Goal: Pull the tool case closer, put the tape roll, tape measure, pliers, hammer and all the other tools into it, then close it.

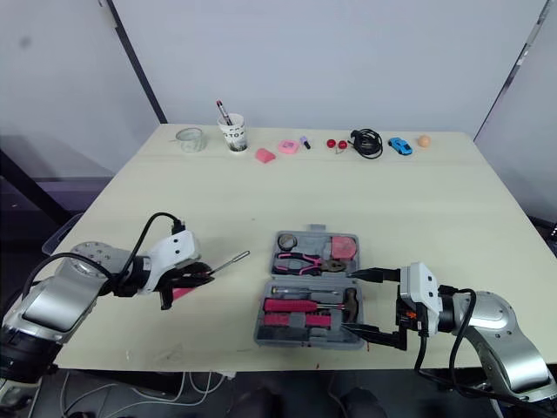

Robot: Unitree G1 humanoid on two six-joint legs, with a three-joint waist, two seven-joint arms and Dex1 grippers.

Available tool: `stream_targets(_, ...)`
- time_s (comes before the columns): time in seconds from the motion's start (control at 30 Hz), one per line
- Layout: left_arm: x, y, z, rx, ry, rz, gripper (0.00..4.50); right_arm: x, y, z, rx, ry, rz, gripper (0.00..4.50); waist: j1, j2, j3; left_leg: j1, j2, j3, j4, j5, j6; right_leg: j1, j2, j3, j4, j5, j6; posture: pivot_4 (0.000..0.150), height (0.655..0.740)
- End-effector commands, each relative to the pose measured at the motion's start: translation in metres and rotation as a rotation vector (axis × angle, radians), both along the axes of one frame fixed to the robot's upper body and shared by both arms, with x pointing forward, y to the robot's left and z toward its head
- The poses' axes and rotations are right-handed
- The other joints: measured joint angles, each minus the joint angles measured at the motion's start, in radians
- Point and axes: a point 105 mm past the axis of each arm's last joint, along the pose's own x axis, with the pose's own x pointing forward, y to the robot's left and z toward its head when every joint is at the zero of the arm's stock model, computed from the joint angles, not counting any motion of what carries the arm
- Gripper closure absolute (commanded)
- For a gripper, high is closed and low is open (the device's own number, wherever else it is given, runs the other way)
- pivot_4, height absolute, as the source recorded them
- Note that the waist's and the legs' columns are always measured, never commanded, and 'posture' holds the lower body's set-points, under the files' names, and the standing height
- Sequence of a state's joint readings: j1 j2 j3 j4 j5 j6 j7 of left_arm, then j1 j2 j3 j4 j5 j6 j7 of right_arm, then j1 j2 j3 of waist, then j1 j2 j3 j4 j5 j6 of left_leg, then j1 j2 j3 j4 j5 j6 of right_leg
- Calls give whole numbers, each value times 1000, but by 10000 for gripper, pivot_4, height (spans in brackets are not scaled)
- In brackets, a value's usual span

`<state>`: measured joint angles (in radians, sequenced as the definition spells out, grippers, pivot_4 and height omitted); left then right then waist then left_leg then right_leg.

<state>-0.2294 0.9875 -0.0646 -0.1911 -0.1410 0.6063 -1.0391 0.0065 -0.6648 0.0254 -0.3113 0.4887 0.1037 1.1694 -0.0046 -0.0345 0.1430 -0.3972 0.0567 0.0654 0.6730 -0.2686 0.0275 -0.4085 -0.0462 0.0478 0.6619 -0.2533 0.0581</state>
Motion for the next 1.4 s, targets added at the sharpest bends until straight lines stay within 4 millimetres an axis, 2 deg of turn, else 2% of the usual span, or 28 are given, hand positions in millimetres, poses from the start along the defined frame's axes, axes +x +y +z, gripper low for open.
stream_targets(0.03,-1,0,12,-68,-20,169,41017,0,-1,7,9,-41,6,0,0,0,0,0,0,0,0,0,0,0,0,0,0,0,0,1500,7400)
stream_targets(0.13,-5,-14,11,-244,59,305,41017,0,-1,5,6,-35,15,0,2,0,0,0,-1,-1,0,0,0,0,0,0,0,0,0,1500,7400)
stream_targets(0.2,-3,-15,6,-284,65,428,41017,-1,0,5,3,-35,21,0,4,0,0,0,-1,-1,0,0,0,1,0,0,0,0,0,1500,7400)
stream_targets(0.23,-2,-13,1,-282,61,498,41017,0,0,5,3,-36,21,0,4,0,0,0,-1,-2,0,0,0,1,0,-1,-1,0,0,1500,7400)
stream_targets(0.3,-6,3,-18,-105,93,665,41017,1,0,6,4,-39,20,0,2,-1,-1,0,-1,-3,0,0,0,1,0,-1,0,0,0,1500,7400)
stream_targets(0.4,-3,-2,-18,-133,76,683,41017,1,1,7,9,-40,19,0,-7,-1,-1,1,-1,-5,0,0,0,2,1,-2,0,0,0,1500,7400)
stream_targets(0.73,8,-9,-24,-260,54,932,41017,2,0,8,12,-41,15,0,0,-1,-1,1,-2,-9,0,0,0,3,0,-4,-1,0,-1,1500,7400)
stream_targets(0.87,10,-21,-29,-308,73,950,41017,1,0,7,9,-39,16,0,0,-1,-1,1,-2,-13,0,0,0,5,0,-4,-1,0,-1,1500,7400)
stream_targets(0.93,11,-22,-29,-308,47,942,30205,2,1,8,9,-40,15,0,0,-1,-1,1,-3,-15,0,0,0,6,0,-5,-1,0,-1,1500,7400)
stream_targets(1.07,11,-21,-28,-329,22,954,16353,3,0,9,7,-40,14,0,-3,-1,-1,1,-3,-16,0,0,0,6,0,-6,-1,0,-1,1500,7400)
stream_targets(1.1,11,-20,-26,-333,5,955,10523,3,0,9,6,-41,14,0,-3,-1,-1,1,-3,-16,0,0,0,6,0,-6,-1,0,-1,1500,7400)
stream_targets(1.17,11,-20,-22,-357,-29,960,7718,4,0,9,4,-42,14,0,-4,-1,-1,1,-3,-16,0,0,0,6,0,-6,-1,0,-1,1500,7400)
stream_targets(1.23,8,-23,-17,-391,-74,942,372,4,0,10,2,-44,13,0,-4,-1,-1,1,-3,-16,0,0,0,6,0,-6,-1,0,-1,1500,7400)
stream_targets(1.4,-7,-23,-21,-401,-144,902,174,3,-1,10,0,-45,8,0,-5,-1,-1,1,-3,-16,0,0,0,6,-1,-6,-2,0,-1,1500,7400)
